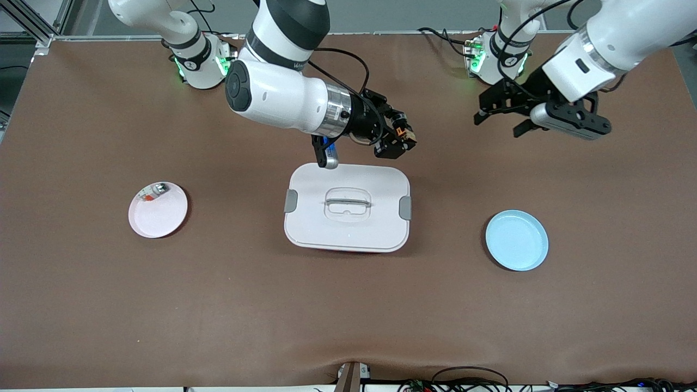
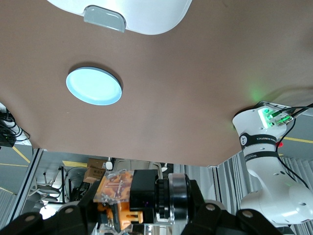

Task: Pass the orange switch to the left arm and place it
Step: 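Hold the switch above the box while the left gripper reaches it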

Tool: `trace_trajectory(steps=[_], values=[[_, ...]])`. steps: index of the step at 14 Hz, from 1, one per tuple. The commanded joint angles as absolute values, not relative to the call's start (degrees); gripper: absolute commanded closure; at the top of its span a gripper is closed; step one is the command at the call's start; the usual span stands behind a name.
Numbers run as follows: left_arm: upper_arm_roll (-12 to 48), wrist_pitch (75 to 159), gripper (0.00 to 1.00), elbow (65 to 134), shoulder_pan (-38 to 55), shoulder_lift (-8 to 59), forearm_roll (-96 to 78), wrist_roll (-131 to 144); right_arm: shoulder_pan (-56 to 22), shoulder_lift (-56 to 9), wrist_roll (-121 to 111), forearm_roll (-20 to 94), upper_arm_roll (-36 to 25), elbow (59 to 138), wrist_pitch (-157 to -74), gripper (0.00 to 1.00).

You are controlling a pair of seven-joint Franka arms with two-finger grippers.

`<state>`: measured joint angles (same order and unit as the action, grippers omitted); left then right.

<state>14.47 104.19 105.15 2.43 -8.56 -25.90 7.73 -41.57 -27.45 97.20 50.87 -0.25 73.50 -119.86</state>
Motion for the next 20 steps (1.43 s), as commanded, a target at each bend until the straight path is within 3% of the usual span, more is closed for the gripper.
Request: trace_trajectory(steps=[1, 12, 17, 20], values=[[14.7, 109.2, 0.0, 113.7, 2.1, -14.8, -33.1, 6.2, -42.2, -28.4, 98.3, 51.6, -1.0, 71.5, -119.8, 0.73], [22.8, 124.5, 0.0, 117.2, 2.1, -13.3, -46.0, 6.7, -42.3, -28.4, 98.3, 51.5, -1.0, 71.5, -119.9, 0.73], [25.7, 128.4, 0.15, 117.2, 2.1, -10.9, -46.8, 6.7, -42.4, -28.4, 98.3, 51.5, -1.1, 71.4, -119.9, 0.73], [26.6, 130.7, 0.16, 117.2, 2.2, -9.7, -48.5, 6.7, -42.5, -28.4, 98.3, 51.5, -1.1, 71.4, -119.9, 0.73]])
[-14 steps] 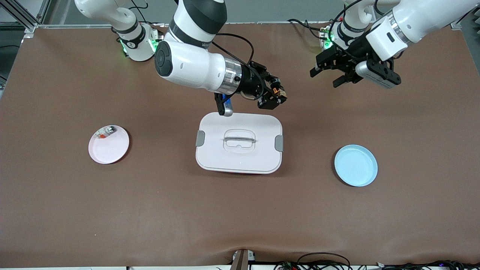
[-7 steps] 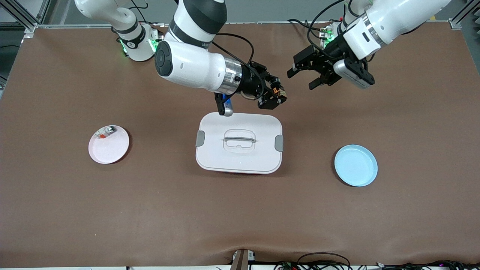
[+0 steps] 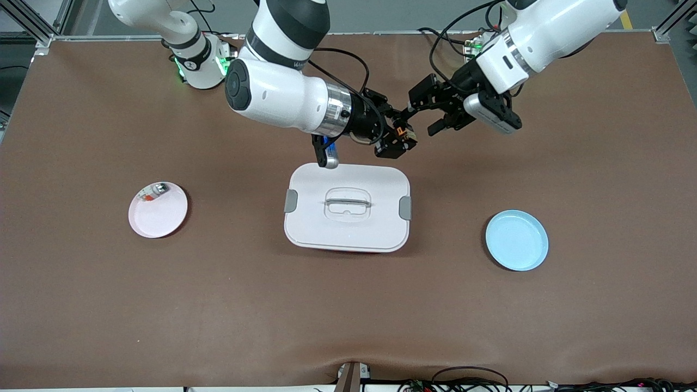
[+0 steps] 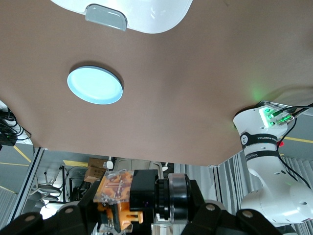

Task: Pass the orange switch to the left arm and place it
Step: 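Hold the switch above the box while the left gripper reaches it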

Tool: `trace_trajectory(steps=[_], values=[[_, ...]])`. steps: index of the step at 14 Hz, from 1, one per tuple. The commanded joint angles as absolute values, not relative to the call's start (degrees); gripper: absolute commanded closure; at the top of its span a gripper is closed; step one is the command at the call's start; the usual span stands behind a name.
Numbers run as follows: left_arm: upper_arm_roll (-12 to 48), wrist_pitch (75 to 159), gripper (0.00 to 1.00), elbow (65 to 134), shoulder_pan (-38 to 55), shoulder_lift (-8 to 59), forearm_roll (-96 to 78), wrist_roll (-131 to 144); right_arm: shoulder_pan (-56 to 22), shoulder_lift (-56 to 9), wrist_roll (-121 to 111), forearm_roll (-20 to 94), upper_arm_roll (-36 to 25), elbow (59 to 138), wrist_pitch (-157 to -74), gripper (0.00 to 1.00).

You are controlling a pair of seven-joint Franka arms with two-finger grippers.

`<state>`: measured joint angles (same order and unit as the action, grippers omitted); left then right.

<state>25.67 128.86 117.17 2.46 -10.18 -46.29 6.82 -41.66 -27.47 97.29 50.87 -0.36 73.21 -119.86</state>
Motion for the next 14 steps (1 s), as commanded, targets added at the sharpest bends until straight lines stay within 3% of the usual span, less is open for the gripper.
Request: trace_trajectory(steps=[1, 5, 8, 13, 14], values=[[27.3, 131.8, 0.17, 117.2, 2.2, -9.5, -49.5, 6.7, -42.5, -28.4, 98.3, 51.5, -1.1, 71.4, -119.9, 0.73], [28.8, 134.2, 0.25, 117.2, 2.2, -8.3, -49.6, 6.7, -42.5, -28.4, 98.3, 51.5, -1.1, 71.4, -119.8, 0.73], [28.8, 134.2, 0.45, 117.6, 2.2, -8.2, -49.6, 6.2, -42.5, -28.4, 98.3, 51.4, -1.1, 71.4, -119.9, 0.73], [28.8, 133.7, 0.98, 117.8, 2.1, -8.2, -49.5, 5.8, -42.5, -28.4, 98.3, 51.4, -1.1, 71.4, -119.9, 0.73], [28.8, 133.7, 1.0, 117.8, 2.1, -8.2, -49.3, 5.8, -42.5, -28.4, 98.2, 51.4, -1.1, 71.4, -119.9, 0.73]])
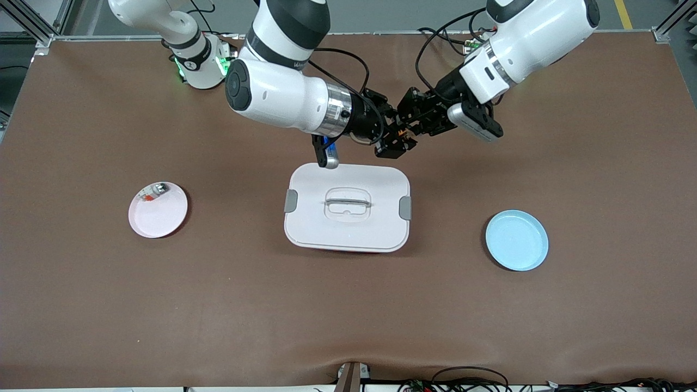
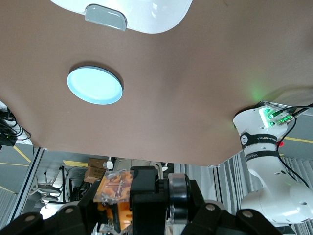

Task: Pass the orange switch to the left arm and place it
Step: 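Grasp the switch with the left gripper while the right gripper opens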

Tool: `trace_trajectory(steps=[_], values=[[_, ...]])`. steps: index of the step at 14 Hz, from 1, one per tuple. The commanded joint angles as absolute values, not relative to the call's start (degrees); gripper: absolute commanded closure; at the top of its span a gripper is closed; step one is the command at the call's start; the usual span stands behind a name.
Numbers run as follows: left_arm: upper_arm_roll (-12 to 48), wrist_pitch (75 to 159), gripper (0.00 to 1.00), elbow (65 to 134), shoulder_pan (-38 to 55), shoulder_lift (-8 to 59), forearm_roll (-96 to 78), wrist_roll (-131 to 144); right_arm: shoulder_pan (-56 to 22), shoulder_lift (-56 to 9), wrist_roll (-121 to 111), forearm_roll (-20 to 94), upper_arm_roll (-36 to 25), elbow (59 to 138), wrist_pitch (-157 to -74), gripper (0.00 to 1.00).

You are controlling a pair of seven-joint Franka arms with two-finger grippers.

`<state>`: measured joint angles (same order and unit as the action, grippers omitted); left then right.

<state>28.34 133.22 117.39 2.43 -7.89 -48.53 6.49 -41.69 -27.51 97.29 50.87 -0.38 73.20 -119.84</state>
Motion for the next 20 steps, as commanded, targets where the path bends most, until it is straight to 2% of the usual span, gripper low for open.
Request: trace_trajectory(steps=[1, 4, 5, 6, 7, 8, 15, 18, 20], values=[[28.8, 133.6, 1.0, 117.7, 1.9, -8.2, -48.8, 5.8, -42.5, -28.4, 98.2, 51.4, -1.1, 71.4, -119.9, 0.73], [28.7, 133.5, 1.0, 117.7, 1.6, -8.1, -48.5, 4.8, -42.5, -28.4, 98.2, 51.3, -1.1, 71.4, -119.8, 0.71], [28.7, 133.4, 1.0, 117.7, 1.5, -7.8, -48.5, 4.1, -42.5, -28.4, 98.2, 51.2, -1.1, 71.4, -119.8, 0.67], [28.7, 133.5, 1.0, 117.6, 1.5, -7.8, -48.5, 3.9, -42.5, -28.4, 98.1, 51.2, -1.1, 71.4, -119.7, 0.49], [28.6, 133.5, 1.0, 117.6, 1.4, -7.7, -48.4, 3.8, -42.4, -28.4, 98.2, 51.0, -1.1, 71.4, -119.5, 0.14], [28.6, 133.4, 1.0, 117.5, 1.3, -7.6, -47.7, 3.6, -42.4, -28.4, 98.2, 50.8, -1.1, 71.5, -119.4, 0.0], [28.5, 133.4, 1.0, 117.1, -1.6, -6.9, -40.0, 1.9, -42.1, -28.3, 98.0, 50.5, -1.1, 71.5, -119.4, 0.0], [28.5, 131.7, 1.0, 117.1, -3.7, -6.2, -34.6, -0.2, -41.7, -27.5, 97.5, 45.6, -1.1, 71.5, -118.9, 0.0], [28.6, 129.7, 1.0, 117.1, -5.4, -5.6, -27.1, -1.6, -41.5, -26.2, 96.7, 39.1, -1.1, 71.5, -115.8, 0.0]])
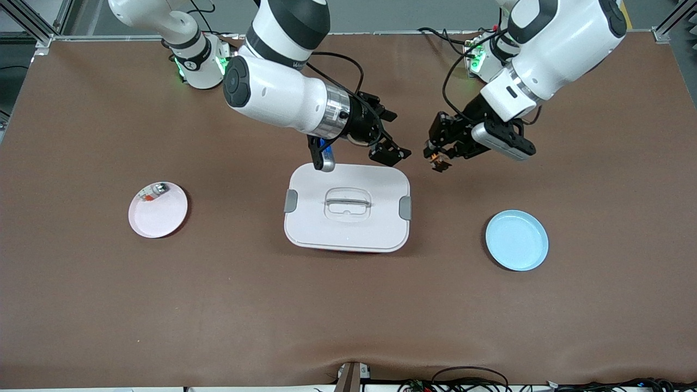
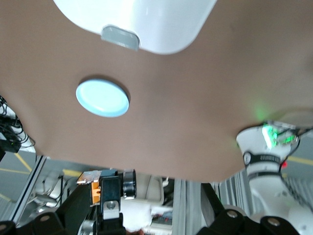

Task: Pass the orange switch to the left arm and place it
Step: 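Grasp the switch with the left gripper while the right gripper opens, then carry the switch to the blue plate while the right gripper withdraws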

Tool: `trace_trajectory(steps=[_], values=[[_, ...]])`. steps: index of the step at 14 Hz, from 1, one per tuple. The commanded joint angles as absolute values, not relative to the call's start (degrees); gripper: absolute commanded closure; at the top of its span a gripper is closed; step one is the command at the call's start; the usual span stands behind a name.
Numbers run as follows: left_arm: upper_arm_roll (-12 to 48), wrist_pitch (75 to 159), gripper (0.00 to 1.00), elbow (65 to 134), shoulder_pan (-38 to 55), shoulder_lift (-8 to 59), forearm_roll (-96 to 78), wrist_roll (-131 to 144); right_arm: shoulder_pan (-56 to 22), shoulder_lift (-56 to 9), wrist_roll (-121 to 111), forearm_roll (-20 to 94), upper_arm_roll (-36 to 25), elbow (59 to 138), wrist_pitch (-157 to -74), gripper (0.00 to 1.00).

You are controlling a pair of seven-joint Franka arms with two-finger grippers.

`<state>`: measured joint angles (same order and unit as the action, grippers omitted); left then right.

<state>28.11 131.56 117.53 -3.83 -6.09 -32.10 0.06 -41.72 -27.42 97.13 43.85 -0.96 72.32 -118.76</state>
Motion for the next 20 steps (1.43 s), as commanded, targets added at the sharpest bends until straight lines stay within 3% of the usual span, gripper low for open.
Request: trace_trajectory(steps=[1, 4, 8, 15, 20], values=[[28.5, 128.8, 1.0, 117.1, -5.8, -4.7, -23.9, -2.8, -41.4, -25.2, 94.1, 35.6, -1.1, 71.7, -113.4, 0.0], [28.3, 128.1, 1.0, 117.2, -6.9, -2.6, -18.0, -7.2, -39.3, -22.7, 84.6, 33.2, -1.6, 72.0, -102.6, 0.0], [28.4, 128.0, 1.0, 117.1, -10.8, 2.2, -12.3, -17.6, -36.0, -17.2, 73.0, 28.0, -1.6, 75.9, -94.2, 0.0], [28.4, 128.4, 1.0, 116.8, -17.2, 9.1, -1.8, -36.4, -31.0, -3.4, 44.3, 15.7, -1.6, 94.0, -93.7, 0.0], [28.3, 132.0, 1.0, 116.7, -20.0, 14.1, 5.6, -49.0, -26.4, 1.3, 28.4, 6.9, -1.6, 99.6, -93.5, 0.0]])
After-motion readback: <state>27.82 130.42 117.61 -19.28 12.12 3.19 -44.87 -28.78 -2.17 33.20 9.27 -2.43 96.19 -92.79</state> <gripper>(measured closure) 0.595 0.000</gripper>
